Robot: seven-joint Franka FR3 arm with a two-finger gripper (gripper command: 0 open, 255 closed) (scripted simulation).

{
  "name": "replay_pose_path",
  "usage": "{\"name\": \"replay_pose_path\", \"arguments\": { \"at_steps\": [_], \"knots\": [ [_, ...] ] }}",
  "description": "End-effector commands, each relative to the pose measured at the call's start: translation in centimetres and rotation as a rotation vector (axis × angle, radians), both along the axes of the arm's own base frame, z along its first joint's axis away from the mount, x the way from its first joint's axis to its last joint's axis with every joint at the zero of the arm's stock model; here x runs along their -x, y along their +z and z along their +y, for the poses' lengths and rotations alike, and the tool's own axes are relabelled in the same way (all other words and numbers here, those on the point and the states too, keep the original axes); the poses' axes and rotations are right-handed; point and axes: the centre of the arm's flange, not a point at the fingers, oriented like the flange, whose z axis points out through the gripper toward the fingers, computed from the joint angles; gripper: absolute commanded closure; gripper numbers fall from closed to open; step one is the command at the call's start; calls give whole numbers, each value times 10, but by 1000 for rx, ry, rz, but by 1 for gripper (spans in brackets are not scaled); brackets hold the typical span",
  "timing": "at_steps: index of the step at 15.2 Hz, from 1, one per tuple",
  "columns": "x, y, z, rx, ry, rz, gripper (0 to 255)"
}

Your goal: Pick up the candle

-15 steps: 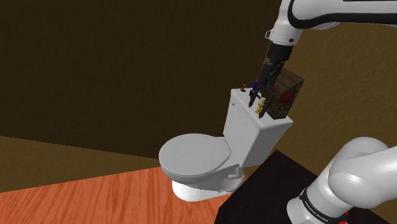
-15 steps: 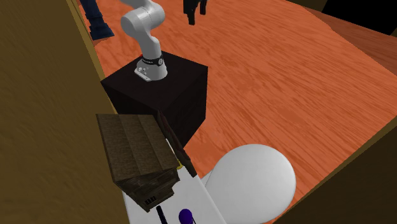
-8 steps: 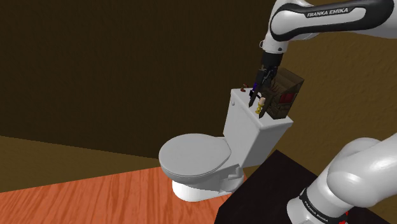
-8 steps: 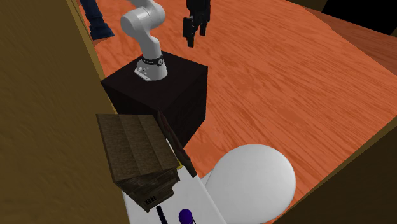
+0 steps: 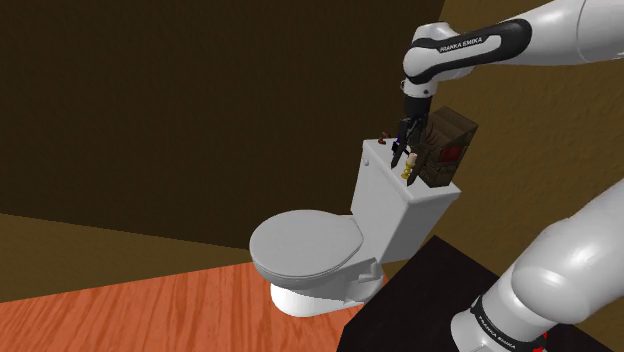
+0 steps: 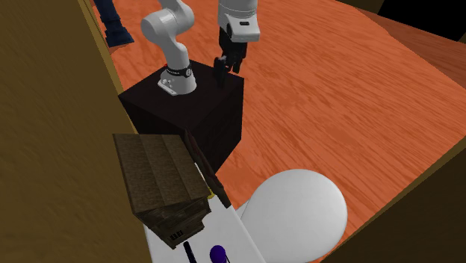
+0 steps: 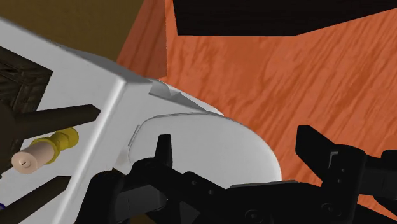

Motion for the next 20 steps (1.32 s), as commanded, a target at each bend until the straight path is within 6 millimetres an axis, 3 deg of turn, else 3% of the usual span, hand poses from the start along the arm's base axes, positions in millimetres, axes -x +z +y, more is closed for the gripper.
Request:
{"name": "replay_pose_path", "arguments": {
  "at_steps": [1,20],
  "knots": [
    [-13,-17,-19,10,-4,16,0],
    [-108,-157,-206,102,-50,168,0]
  ]
}}
